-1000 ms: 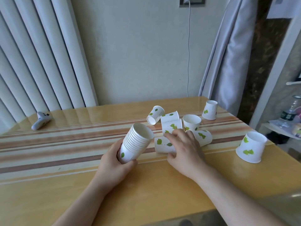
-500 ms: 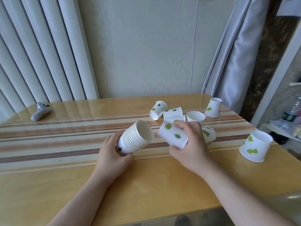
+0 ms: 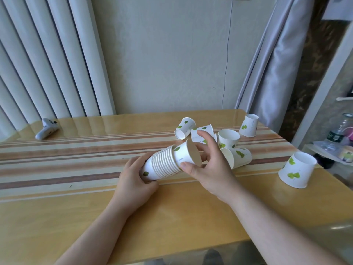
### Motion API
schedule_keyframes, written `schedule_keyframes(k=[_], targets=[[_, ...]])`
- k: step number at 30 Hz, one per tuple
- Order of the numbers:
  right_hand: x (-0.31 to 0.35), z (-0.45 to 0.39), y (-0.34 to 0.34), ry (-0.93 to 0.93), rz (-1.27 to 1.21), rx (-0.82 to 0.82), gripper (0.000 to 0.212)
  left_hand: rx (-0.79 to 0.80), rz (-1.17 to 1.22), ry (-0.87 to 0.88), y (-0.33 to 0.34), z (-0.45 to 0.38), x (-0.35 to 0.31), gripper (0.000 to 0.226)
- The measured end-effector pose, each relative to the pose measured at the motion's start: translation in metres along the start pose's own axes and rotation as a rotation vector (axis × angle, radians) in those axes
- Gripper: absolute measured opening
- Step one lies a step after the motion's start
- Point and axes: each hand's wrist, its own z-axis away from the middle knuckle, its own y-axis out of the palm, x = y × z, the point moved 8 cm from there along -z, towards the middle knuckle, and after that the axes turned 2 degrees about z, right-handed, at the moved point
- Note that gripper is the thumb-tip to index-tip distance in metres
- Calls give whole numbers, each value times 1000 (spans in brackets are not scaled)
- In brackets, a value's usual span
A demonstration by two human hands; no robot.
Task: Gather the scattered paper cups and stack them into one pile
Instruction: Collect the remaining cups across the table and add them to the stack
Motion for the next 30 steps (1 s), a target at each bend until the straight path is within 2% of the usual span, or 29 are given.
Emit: schedule_keyframes(k=[2, 3, 6, 8, 9, 12, 15, 20, 23, 27, 29, 30], targets=[[-1, 3, 0, 7, 16, 40, 99, -10, 1, 1, -1, 0, -1, 84], [2, 6, -5, -10, 56, 21, 95, -15, 2, 2, -1, 0, -1, 84], [9, 15, -51, -148, 286, -232, 70, -24, 4, 0, -2, -1, -1, 83], [-2, 17, -87, -189, 392, -363, 67, -23, 6, -7, -2, -1, 0, 82], [-13, 14, -102, -147, 452, -383, 71, -21, 9, -9, -1, -1, 0, 82], [-51, 6, -119, 53, 804, -247, 92, -14, 24, -16, 0, -1, 1, 82], [-71, 6, -114, 102, 1028, -137, 93, -19, 39, -18, -1, 0, 1, 81], [-72, 10, -121, 123, 1044, -263, 84, -18, 47, -21, -1, 1, 1, 81], [-64, 14, -121, 47, 1005, -338, 72, -20, 54, -21, -1, 2, 0, 80], [-51, 15, -119, -89, 962, -392, 73, -19, 37, -12, -1, 1, -1, 80], [-35, 19, -120, -111, 772, -473, 70, -18, 32, -9, -1, 1, -1, 80], [-29, 20, -118, -69, 568, -494, 66, -19, 31, -6, -1, 0, 0, 80]])
